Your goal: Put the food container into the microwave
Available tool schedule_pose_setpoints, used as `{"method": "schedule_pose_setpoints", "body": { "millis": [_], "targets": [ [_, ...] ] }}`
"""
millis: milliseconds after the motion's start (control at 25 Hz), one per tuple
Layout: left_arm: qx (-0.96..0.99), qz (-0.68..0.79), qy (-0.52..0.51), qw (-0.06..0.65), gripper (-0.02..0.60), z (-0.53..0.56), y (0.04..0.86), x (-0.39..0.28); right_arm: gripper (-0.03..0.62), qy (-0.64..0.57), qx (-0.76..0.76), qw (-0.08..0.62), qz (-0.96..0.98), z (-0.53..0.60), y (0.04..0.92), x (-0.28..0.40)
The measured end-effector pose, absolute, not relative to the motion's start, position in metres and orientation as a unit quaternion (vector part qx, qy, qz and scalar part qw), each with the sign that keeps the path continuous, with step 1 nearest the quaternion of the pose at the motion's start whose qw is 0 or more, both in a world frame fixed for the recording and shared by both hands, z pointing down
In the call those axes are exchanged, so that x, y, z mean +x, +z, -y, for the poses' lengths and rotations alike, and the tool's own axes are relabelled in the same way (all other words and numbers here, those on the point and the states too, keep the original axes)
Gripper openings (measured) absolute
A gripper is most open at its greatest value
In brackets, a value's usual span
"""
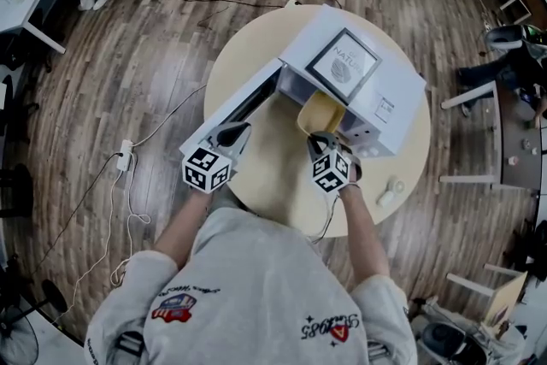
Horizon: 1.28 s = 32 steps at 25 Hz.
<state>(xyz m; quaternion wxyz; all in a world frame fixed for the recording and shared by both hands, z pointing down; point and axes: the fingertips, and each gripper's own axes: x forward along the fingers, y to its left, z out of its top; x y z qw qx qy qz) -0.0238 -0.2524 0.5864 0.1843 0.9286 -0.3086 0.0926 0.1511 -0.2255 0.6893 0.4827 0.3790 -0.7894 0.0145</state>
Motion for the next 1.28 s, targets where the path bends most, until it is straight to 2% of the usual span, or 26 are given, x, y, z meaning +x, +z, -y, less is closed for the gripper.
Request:
{"method": "schedule_pose_setpoints", "body": {
  "millis": [1280],
  "targets": [
    [0.934,0.269,0.131,0.194,0.005,0.253,0.608,-0.006,0.028,0.008,0.417,0.502,0.758,0.278,0.74,0.17]
  ]
}}
